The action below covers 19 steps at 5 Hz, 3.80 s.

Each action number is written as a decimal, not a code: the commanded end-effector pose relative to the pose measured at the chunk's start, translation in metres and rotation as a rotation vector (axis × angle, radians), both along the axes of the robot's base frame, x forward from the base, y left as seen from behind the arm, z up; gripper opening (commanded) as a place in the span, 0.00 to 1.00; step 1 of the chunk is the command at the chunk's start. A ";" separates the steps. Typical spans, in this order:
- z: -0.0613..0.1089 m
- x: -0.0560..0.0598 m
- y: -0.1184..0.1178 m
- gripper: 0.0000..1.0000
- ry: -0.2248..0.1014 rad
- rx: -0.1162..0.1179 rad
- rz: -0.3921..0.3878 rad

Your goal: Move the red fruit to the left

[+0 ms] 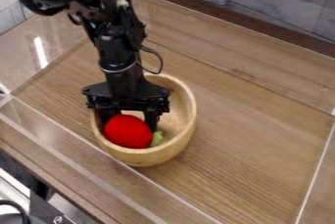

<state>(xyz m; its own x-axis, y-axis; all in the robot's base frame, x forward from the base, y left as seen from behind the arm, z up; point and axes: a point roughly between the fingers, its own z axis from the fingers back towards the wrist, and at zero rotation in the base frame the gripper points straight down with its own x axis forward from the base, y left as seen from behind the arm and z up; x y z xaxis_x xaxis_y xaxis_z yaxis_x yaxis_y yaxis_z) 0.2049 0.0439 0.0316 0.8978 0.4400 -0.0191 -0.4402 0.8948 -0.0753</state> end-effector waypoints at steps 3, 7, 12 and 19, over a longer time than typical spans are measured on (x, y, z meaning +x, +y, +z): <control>-0.008 -0.002 0.020 0.00 -0.027 -0.001 -0.004; 0.009 0.002 0.000 0.00 -0.024 -0.018 -0.023; 0.020 -0.008 -0.004 0.00 -0.026 -0.036 -0.032; 0.047 0.009 0.018 0.00 -0.038 -0.067 0.053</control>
<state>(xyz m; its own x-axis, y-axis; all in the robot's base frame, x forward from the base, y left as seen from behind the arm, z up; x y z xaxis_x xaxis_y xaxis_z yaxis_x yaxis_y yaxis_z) 0.2075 0.0562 0.0705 0.8787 0.4746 -0.0517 -0.4766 0.8659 -0.1515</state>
